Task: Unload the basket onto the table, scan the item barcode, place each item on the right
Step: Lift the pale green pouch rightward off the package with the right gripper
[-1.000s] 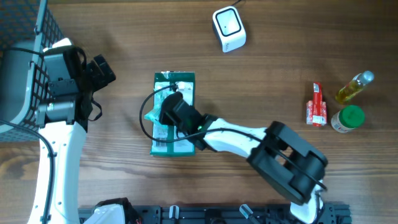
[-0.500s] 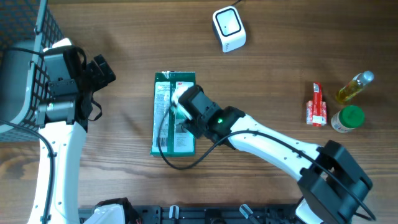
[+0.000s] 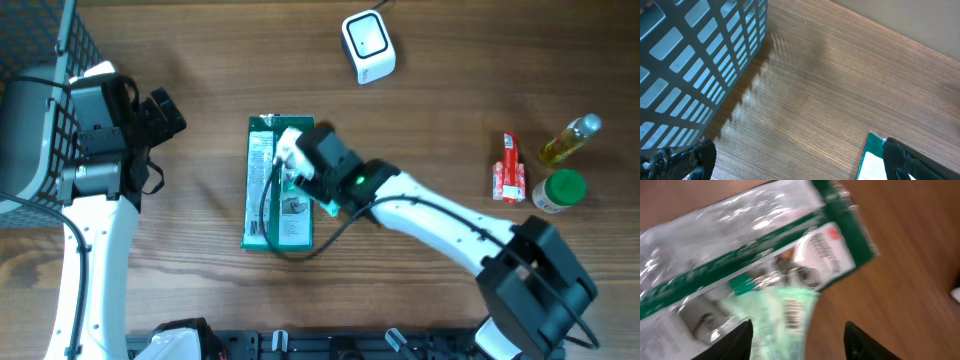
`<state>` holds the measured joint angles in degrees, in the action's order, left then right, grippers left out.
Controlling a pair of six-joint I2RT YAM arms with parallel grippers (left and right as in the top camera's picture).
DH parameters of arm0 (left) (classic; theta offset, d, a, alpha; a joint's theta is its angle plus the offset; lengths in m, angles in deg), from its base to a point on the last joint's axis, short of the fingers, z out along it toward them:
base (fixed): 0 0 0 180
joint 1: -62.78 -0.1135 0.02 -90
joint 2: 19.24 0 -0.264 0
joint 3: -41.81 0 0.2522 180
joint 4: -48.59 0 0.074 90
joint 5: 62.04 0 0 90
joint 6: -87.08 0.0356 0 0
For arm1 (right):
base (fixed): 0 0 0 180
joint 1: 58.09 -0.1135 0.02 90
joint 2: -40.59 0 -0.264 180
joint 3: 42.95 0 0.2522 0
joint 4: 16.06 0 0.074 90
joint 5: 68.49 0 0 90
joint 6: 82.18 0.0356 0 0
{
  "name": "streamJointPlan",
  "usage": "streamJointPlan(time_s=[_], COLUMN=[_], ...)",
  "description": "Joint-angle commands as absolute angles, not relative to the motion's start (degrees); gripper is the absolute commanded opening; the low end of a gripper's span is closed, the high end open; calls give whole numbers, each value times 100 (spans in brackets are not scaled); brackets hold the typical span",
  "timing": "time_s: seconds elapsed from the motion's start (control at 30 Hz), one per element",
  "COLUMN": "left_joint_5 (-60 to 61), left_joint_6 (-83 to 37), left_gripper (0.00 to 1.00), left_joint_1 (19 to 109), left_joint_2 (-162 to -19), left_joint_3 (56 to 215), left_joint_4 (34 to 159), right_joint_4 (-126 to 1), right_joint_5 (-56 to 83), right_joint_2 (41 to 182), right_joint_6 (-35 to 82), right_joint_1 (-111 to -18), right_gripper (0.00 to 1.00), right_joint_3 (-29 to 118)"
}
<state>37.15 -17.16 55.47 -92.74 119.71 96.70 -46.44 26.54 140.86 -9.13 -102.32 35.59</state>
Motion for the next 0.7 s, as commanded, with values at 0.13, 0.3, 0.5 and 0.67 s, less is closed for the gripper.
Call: streamJointPlan(time_s=[0.13, 0.3, 0.5, 0.67], left_joint_5=[3768, 3768, 3768, 3768], left_joint_6=[-1666, -1666, -1666, -1666], left_gripper=[100, 100, 100, 100], left_joint_1=[5514, 5514, 5514, 5514], left_joint_2=[-9276, -9276, -9276, -9276], left_joint_3=[12015, 12015, 12015, 12015], left_joint_4=[9652, 9652, 9650, 9652], right_joint_4=[-4996, -5248, -5274, -5254], right_joint_5=[1385, 596, 60, 71], right_joint_2=[13599, 13924, 14539, 15107], right_joint_6=[1135, 2088, 3001, 3344], right_joint_1=[-9451, -9412, -9618, -9806], right_gripper=[11, 11, 9, 8], right_joint_3=[3911, 3603, 3367, 3364])
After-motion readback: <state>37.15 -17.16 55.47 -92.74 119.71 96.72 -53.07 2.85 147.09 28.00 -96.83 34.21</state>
